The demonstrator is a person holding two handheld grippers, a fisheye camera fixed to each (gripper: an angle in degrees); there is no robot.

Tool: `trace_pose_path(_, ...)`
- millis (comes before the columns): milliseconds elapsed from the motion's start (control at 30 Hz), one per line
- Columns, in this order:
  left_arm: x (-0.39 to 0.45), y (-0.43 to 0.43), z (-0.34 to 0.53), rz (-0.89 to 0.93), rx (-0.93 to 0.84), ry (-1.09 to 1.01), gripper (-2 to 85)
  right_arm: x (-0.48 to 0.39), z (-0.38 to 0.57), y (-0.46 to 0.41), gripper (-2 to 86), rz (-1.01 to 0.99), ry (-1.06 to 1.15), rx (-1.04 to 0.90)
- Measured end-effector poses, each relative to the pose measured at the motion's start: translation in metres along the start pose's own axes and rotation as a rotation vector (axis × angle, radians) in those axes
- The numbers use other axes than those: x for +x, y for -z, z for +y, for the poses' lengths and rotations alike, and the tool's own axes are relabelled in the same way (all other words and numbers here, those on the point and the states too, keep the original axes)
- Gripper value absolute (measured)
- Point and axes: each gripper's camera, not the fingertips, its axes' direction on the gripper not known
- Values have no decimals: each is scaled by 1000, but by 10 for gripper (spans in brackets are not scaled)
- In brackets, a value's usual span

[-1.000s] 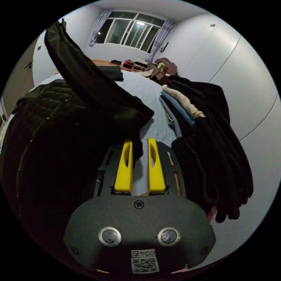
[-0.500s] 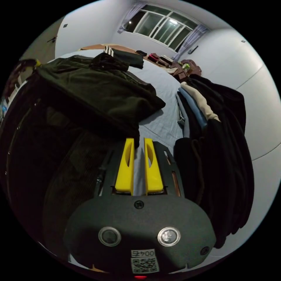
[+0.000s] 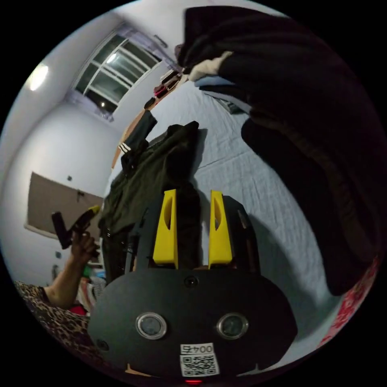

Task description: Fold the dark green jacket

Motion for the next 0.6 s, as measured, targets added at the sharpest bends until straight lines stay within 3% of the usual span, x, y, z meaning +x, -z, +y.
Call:
trace_pose_path(233, 52, -121, -82, 59, -161, -247, 6, 67, 20, 5, 114, -273, -176, 96)
trace_pose_path(500, 63, -196, -114, 77, -278, -320, 3, 73, 17, -8, 101, -321, -80, -27)
trace_pose_path(600, 51, -209, -115, -36, -250, -278, 1, 54, 24, 2, 56, -224, -9, 25)
